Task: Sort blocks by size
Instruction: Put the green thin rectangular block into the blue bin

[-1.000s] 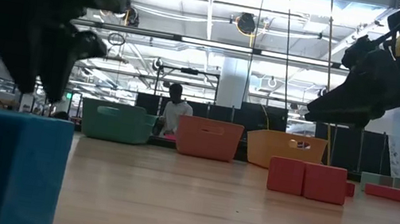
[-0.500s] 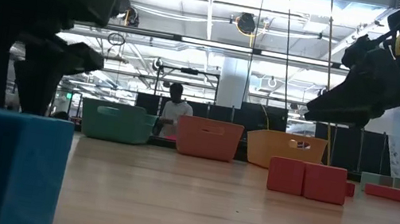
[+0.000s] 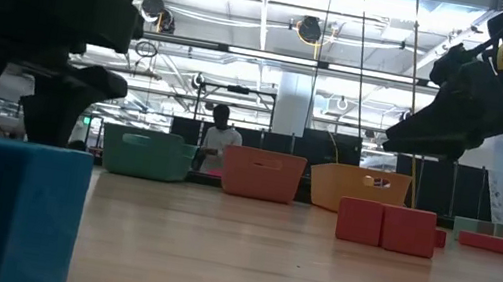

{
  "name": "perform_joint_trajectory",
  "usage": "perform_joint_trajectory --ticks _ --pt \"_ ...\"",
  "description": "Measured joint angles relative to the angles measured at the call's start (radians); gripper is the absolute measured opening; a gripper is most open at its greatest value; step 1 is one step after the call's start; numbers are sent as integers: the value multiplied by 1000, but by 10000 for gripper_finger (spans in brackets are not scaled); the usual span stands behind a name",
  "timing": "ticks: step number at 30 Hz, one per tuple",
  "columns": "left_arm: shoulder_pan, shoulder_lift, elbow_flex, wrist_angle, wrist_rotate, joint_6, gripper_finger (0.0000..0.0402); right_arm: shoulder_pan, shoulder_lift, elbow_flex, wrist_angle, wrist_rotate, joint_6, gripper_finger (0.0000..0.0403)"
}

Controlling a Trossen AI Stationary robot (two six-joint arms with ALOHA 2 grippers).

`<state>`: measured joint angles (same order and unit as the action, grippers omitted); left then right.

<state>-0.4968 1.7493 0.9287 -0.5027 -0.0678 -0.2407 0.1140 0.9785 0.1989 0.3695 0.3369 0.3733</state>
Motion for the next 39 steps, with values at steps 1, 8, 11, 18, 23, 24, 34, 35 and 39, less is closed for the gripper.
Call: perform_joint_trajectory --ticks 1,8,11,18,23,24,34,35,39 --pt "2 0 0 0 -3 -11 230 0 0 0 0 1 0 210" --pt "21 1 -1 0 6 -91 180 -1 0 0 4 2 3 210" --pt "28 2 -2 0 4 -117 148 -1 0 0 19 4 3 210" --pt "57 3 43 -61 -21 -196 134 -1 0 0 25 7 5 210" --pt "113 -47 69 -121 -123 -199 134 -1 0 0 42 7 7 210" --pt "126 -65 71 -141 -127 -198 134 -1 0 0 46 7 7 210" --pt "346 -229 72 -245 -227 -93 134 -1 0 0 45 7 4 210" --pt "377 -246 72 -246 -231 -76 134 -1 0 0 45 7 4 210" --pt "503 -279 72 -242 -233 -8 134 -1 0 0 42 7 4 210"
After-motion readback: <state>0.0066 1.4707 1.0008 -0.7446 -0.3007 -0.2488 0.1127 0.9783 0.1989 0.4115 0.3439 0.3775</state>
